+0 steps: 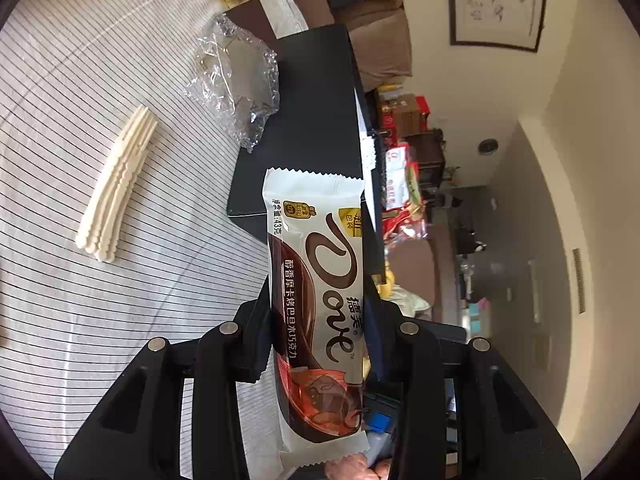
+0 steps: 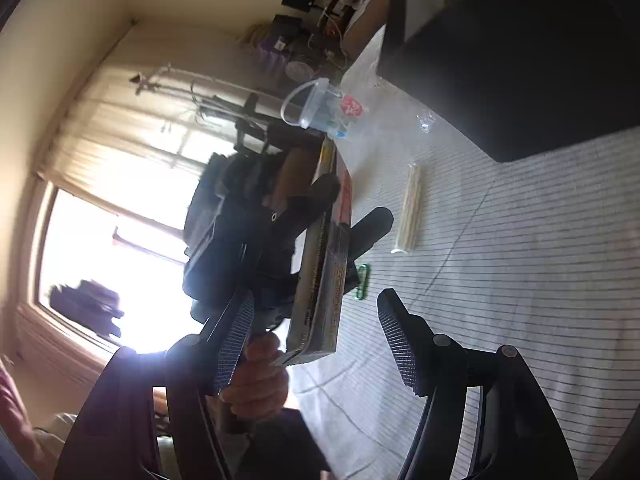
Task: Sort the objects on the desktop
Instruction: 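Carry the Dove bar into the black box and open the left gripper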
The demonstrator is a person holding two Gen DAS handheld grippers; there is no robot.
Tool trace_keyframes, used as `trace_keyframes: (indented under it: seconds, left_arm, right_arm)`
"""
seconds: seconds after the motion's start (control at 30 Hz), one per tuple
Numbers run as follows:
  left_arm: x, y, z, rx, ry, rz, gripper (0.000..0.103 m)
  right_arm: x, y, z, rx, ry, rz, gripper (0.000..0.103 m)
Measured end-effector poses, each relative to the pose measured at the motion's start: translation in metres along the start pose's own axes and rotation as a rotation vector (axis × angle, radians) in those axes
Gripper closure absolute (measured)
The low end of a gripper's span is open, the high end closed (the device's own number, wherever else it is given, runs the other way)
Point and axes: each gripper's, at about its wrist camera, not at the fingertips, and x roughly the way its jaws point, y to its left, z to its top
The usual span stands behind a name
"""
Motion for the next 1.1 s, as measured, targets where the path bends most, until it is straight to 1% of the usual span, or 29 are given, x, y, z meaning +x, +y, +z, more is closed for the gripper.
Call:
trace_keyframes:
  seconds: [0.03,0.1,0.13,0.17,0.2,0.27,0.3,0.4,0.43,0.47,0.57,0.67,0.73,0.77,0.87,0.93,0.97,1.03,1.1]
  left_arm:
    - [-0.001,-0.002,-0.002,0.019,0.001,0.028,0.067]
    - [0.002,-0.006,-0.005,0.045,0.003,0.07,0.067]
    - [0.003,-0.007,-0.007,0.052,0.008,0.08,0.067]
    - [0.004,-0.008,-0.008,0.056,0.014,0.09,0.067]
    - [0.003,-0.008,-0.01,0.063,0.016,0.104,0.067]
    - [0.0,-0.01,-0.012,0.073,0.017,0.118,0.068]
    - [-0.001,-0.009,-0.013,0.07,0.019,0.111,0.069]
    - [-0.007,-0.011,-0.014,0.066,0.022,0.084,0.068]
    - [-0.008,-0.011,-0.013,0.063,0.02,0.069,0.065]
    - [-0.008,-0.011,-0.013,0.058,0.019,0.045,0.064]
    - [-0.012,-0.007,-0.01,0.032,-0.005,-0.003,0.063]
    - [-0.014,-0.008,-0.005,0.013,-0.027,-0.072,0.067]
    - [-0.014,-0.015,-0.001,0.022,-0.036,-0.101,0.083]
    - [-0.015,-0.02,0.0,0.029,-0.036,-0.115,0.084]
    - [-0.012,-0.037,0.006,0.049,-0.031,-0.14,0.085]
    - [-0.008,-0.05,0.011,0.056,-0.022,-0.163,0.086]
    - [-0.003,-0.058,0.017,0.068,-0.015,-0.162,0.086]
    - [0.012,-0.078,0.036,0.097,0.009,-0.147,0.086]
    - [0.03,-0.103,0.061,0.139,0.03,-0.107,0.085]
  right_arm:
    - [0.005,0.005,-0.002,-0.033,0.012,-0.043,0.035]
    - [0.018,0.01,-0.005,-0.08,0.038,-0.114,0.041]
    - [0.024,0.011,-0.007,-0.098,0.058,-0.147,0.056]
    - [0.03,0.011,-0.009,-0.113,0.071,-0.175,0.08]
    - [0.034,0.011,-0.011,-0.122,0.075,-0.192,0.087]
    - [0.037,0.007,-0.014,-0.11,0.071,-0.183,0.089]
    - [0.036,0.004,-0.014,-0.094,0.069,-0.163,0.089]
    - [0.03,0.0,-0.007,-0.03,0.053,-0.088,0.089]
    - [0.027,-0.002,-0.005,-0.007,0.044,-0.059,0.089]
    - [0.025,-0.003,-0.003,0.008,0.038,-0.039,0.089]
    - [0.018,0.002,0.001,0.034,0.03,0.018,0.089]
    - [0.013,0.001,0.003,0.087,0.02,0.107,0.089]
    - [0.009,0.002,0.005,0.119,0.008,0.155,0.089]
    - [0.005,0.004,0.005,0.121,0.001,0.168,0.089]
    - [-0.005,0.019,0.017,0.094,-0.023,0.178,0.089]
    - [-0.014,0.031,0.027,0.065,-0.046,0.169,0.089]
    - [-0.02,0.037,0.035,0.052,-0.061,0.163,0.088]
    - [-0.03,0.046,0.054,0.046,-0.089,0.159,0.087]
    - [-0.04,0.053,0.08,0.025,-0.1,0.124,0.087]
